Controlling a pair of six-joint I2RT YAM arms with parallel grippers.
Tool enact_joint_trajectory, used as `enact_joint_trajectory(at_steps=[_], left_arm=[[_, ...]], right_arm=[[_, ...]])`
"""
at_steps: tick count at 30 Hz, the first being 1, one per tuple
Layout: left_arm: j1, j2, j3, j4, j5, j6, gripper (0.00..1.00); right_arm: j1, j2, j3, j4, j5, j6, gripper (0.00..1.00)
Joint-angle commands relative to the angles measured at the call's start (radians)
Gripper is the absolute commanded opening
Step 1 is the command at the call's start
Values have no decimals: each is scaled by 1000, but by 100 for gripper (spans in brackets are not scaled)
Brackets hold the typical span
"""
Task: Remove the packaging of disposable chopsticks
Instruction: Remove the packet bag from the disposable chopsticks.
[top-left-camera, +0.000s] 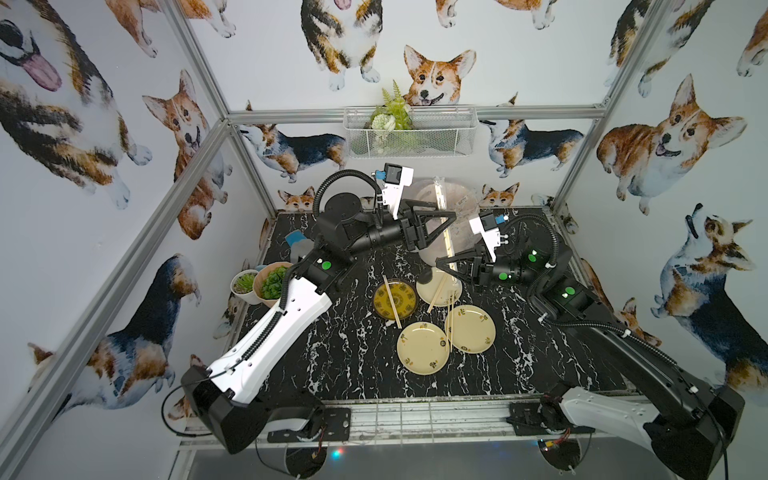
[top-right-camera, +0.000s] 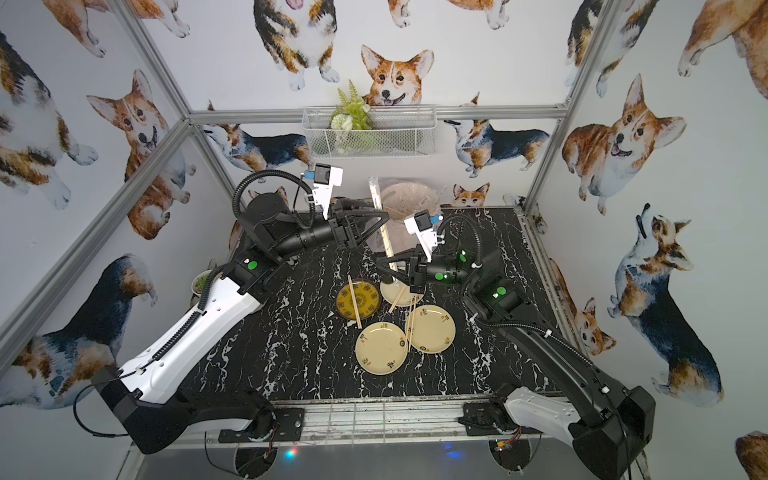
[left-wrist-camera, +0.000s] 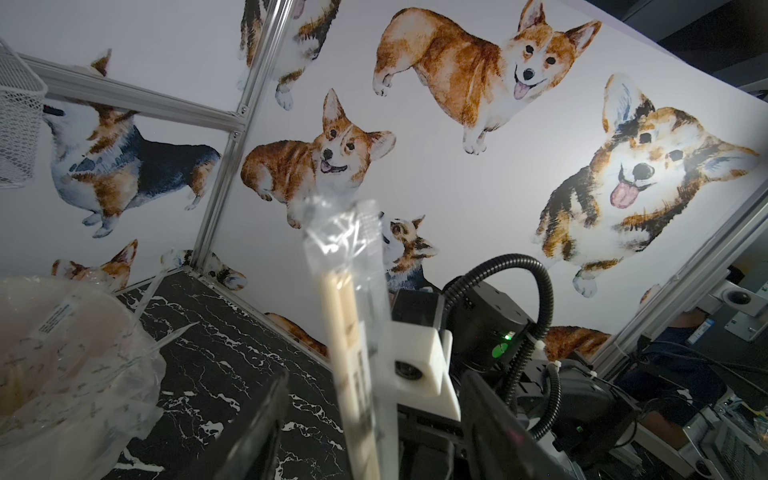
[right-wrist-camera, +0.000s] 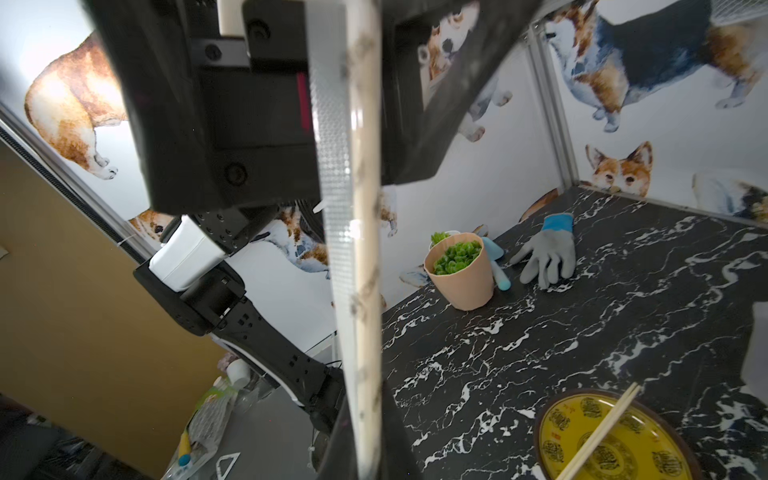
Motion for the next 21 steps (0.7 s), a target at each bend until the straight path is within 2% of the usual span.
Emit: enact_joint_trajectory(at_steps=[1, 2, 5, 9, 10, 11, 15, 18, 21], left_arm=[[16, -20, 6, 15, -9, 34, 51], [19, -22, 5, 14, -9, 39, 49], [29, -23, 12, 1, 5, 46, 31], [43, -36, 3, -3, 19, 49, 16], [45, -40, -2, -4, 16, 49, 6], [46, -42, -4, -4, 16, 47, 0], [46, -33, -16, 22, 51, 3, 0], [46, -31, -75, 128, 81, -89, 2], [43, -25, -136, 214, 102, -178, 2]], right_arm=[[1, 2, -3, 22, -101, 36, 0], [0, 2, -5, 20, -118, 40, 0], [0, 5, -12, 40, -154, 61, 0], [0, 15, -17, 83, -194, 102, 0], [1, 17, -16, 84, -194, 104, 0], [0, 18, -18, 87, -191, 109, 0], [1, 17, 3, 91, -90, 125, 0], [1, 24, 50, 95, -7, 132, 0], [0, 71, 130, 138, 11, 146, 0]])
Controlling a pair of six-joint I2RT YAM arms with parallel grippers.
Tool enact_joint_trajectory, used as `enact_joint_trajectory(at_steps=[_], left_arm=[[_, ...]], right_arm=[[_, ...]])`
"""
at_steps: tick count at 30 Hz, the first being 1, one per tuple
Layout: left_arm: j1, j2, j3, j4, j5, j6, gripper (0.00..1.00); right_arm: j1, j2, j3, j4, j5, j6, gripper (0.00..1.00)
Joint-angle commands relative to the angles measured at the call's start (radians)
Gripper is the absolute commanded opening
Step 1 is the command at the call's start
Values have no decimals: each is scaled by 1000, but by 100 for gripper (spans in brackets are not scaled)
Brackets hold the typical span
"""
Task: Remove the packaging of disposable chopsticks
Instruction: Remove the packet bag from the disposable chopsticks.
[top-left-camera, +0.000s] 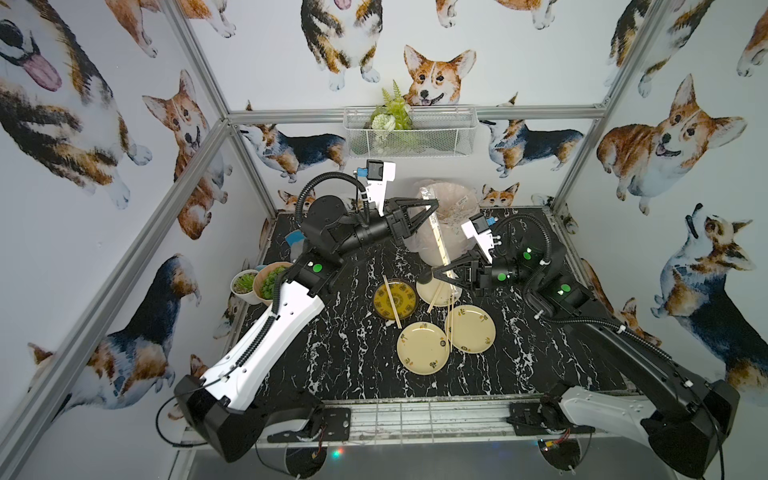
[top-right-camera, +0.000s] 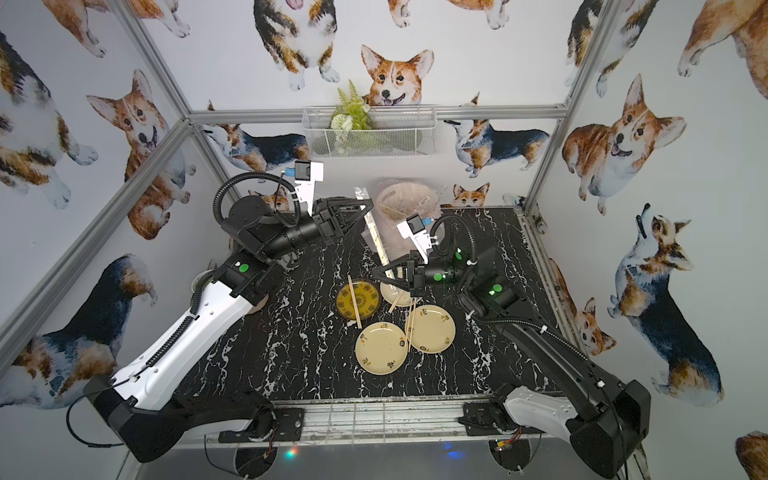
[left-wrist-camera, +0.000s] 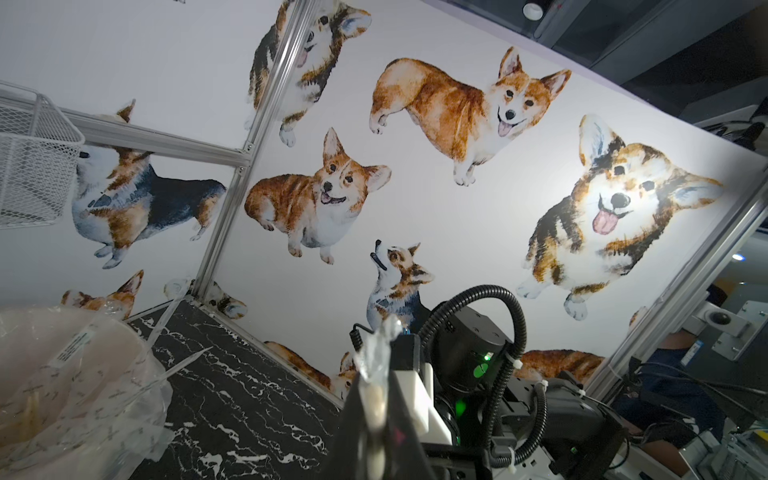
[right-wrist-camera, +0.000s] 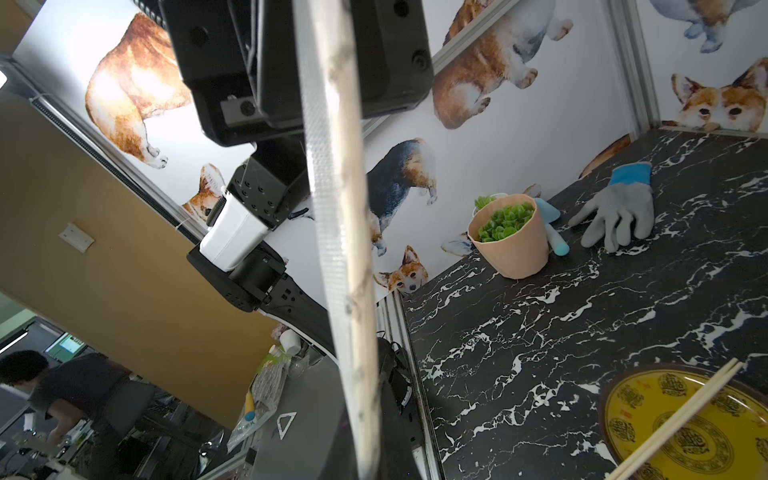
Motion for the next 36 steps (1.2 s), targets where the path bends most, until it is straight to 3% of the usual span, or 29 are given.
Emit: enact_joint_trajectory(at_steps=[1, 6, 17, 25, 26, 27, 29, 33, 36], left_arm=[[-7, 12, -71, 70, 95, -96, 3], [-26, 17, -113, 131, 123, -169, 3], [-81, -7, -213, -2, 115, -107, 4], [-75, -46, -197, -73, 42, -56, 0], [-72, -49, -181, -77, 26, -45, 0], [-66, -52, -168, -75, 11, -39, 0], [-46, -60, -141, -66, -25, -38, 0], [25, -81, -84, -56, -80, -49, 0], [72, -86, -50, -16, -84, -75, 0]], right_arm=[[1, 50, 109, 192, 99, 56, 0], [1, 104, 192, 208, 101, 21, 0], [-6, 134, 335, 118, 163, -124, 0], [-20, 165, 338, 106, 117, -101, 0], [-19, 166, 318, 120, 98, -87, 17], [-19, 159, 290, 135, 87, -78, 42], [-19, 127, 235, 97, 84, -94, 58], [-13, 6, 120, -127, 113, -241, 59], [6, -94, 3, -183, 120, -281, 44]])
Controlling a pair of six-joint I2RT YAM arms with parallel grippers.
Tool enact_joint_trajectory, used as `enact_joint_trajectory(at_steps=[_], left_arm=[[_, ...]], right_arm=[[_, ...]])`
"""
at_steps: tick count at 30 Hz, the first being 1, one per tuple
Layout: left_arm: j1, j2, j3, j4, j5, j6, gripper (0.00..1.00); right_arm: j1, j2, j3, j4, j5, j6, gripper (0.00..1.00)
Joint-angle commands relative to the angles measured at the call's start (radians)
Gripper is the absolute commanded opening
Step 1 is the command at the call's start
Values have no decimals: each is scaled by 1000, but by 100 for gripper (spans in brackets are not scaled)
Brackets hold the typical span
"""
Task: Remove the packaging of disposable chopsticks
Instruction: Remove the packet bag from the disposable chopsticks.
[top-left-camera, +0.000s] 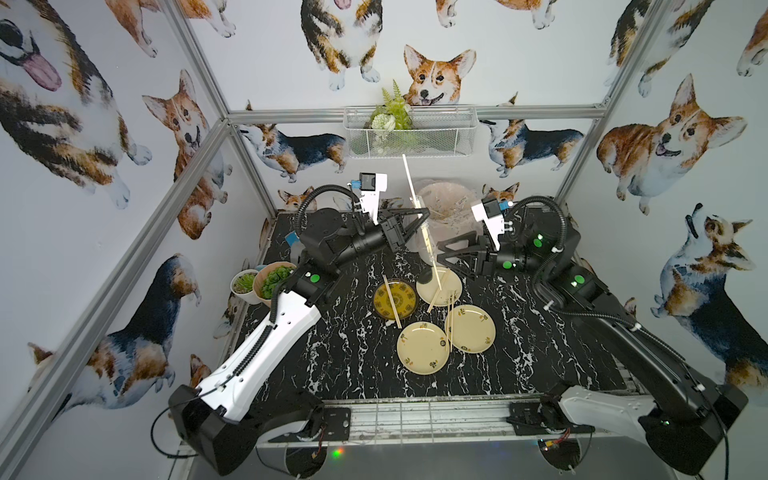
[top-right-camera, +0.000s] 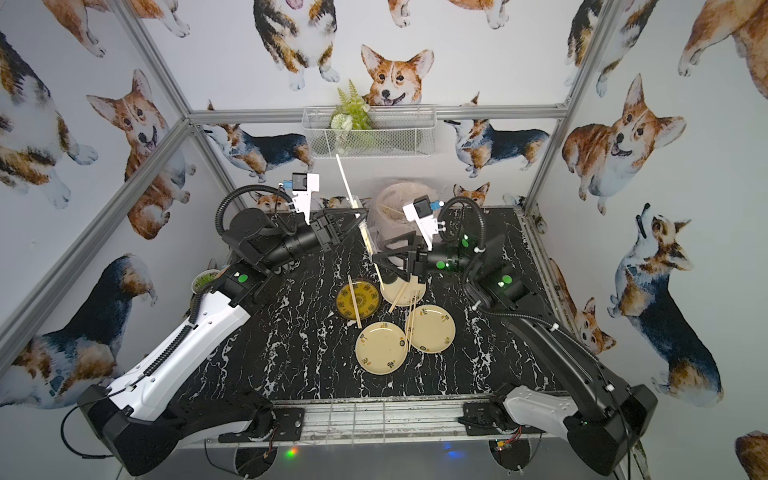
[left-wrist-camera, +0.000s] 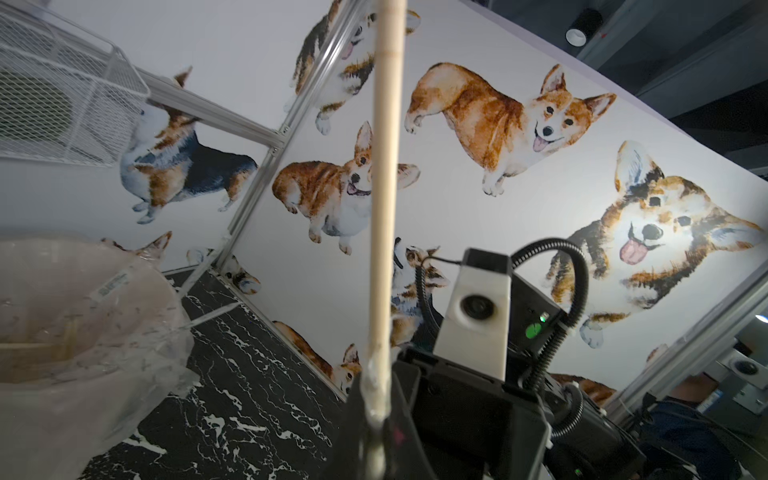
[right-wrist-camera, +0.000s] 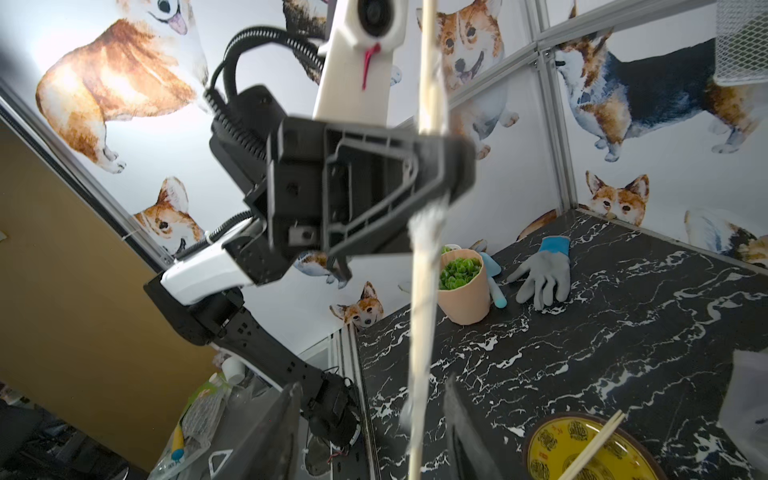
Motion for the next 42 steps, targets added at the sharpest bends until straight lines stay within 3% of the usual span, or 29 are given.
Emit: enact_joint_trajectory(at_steps=[1, 4, 5, 12, 20, 31, 42], left_arm=[[33, -5, 39, 51, -4, -27, 0], [37, 5, 62, 115, 14, -64, 0], [38, 11, 72, 135, 25, -83, 0], [38, 27, 92, 220, 77, -183, 0], [36, 15, 82, 193, 74, -166, 0], [36, 28, 128, 199, 73, -158, 0], [33, 41, 112, 192, 98, -163, 0]], right_arm=[[21, -67, -104, -57, 21, -72, 31], [51, -106, -198, 24, 35, -30, 1], [55, -106, -217, 51, 48, -16, 0], [61, -41, -203, 231, 24, 41, 0], [61, 7, -131, 268, -16, 41, 0], [65, -23, -189, 269, -53, 67, 0], [69, -9, -129, 270, -48, 69, 0]])
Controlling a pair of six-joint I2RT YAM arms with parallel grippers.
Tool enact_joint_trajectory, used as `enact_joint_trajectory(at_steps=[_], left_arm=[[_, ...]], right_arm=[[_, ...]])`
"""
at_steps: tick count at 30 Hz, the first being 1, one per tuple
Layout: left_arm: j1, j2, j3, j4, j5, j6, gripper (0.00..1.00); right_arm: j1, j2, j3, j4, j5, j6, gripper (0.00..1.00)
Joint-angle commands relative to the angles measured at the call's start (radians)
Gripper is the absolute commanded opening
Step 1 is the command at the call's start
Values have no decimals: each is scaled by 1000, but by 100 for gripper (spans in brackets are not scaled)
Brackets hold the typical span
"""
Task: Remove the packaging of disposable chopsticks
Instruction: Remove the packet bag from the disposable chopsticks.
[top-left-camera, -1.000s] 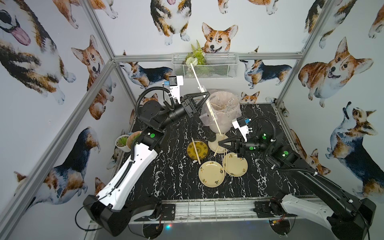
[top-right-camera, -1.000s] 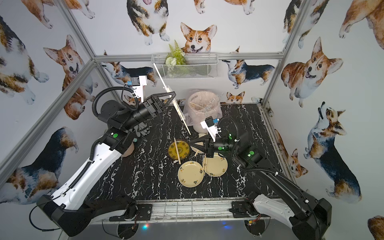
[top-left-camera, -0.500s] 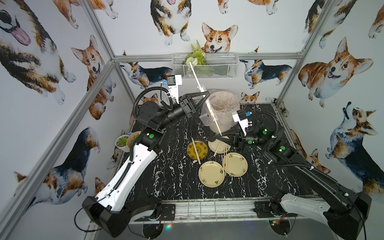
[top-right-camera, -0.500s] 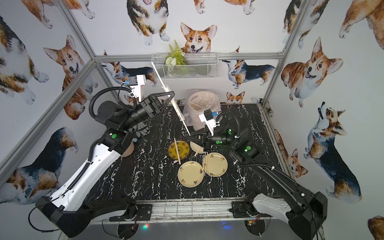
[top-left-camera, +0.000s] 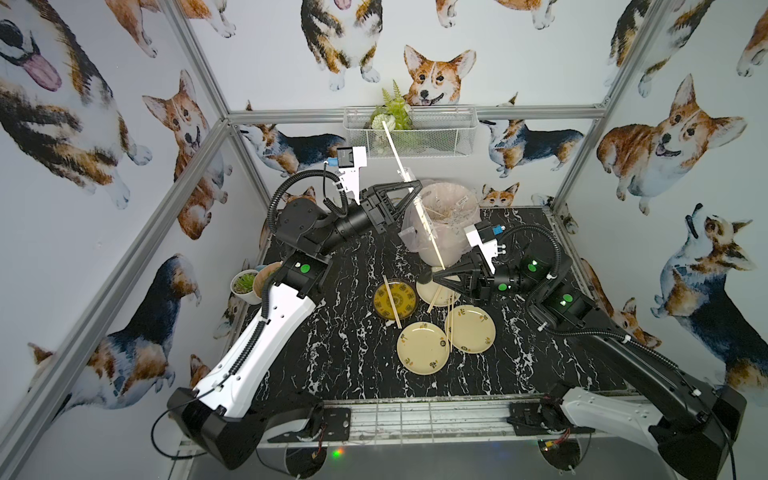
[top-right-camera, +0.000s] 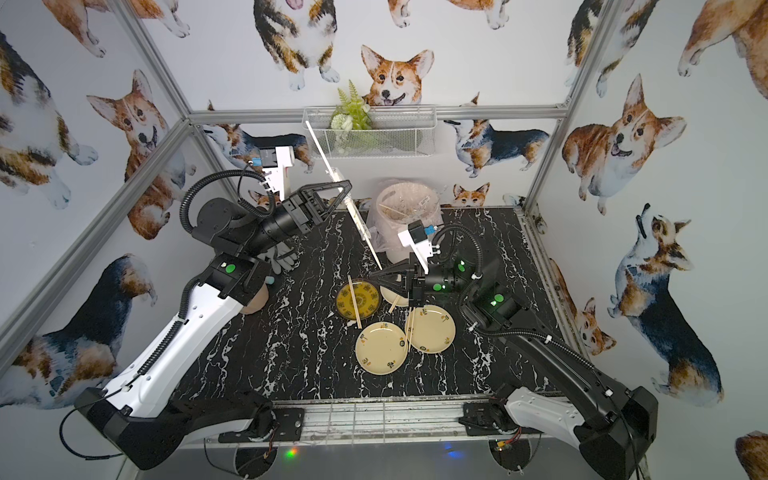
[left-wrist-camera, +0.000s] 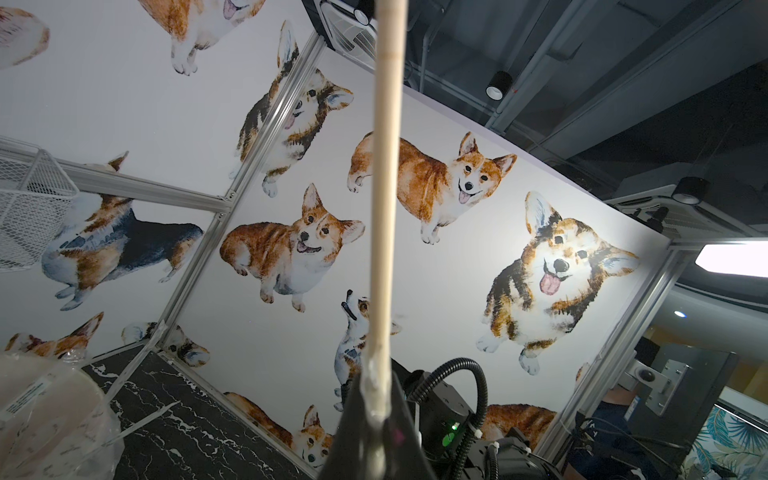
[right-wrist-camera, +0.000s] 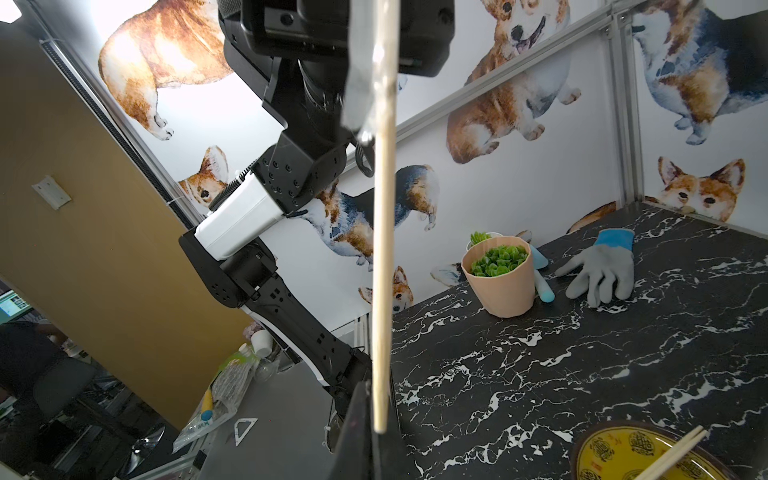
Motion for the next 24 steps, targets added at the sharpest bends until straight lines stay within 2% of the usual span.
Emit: enact_joint_trajectory(at_steps=[1, 11, 24], left_arm=[[2, 2, 3, 23, 24, -12, 0], [-12, 12, 12, 5, 68, -17, 0], [-32, -2, -49, -64, 125, -16, 0]], right_arm=[[0, 4, 19, 48, -2, -1, 0], [0, 3, 44, 19, 32, -27, 0], [0, 36, 153, -46, 61, -126, 0]])
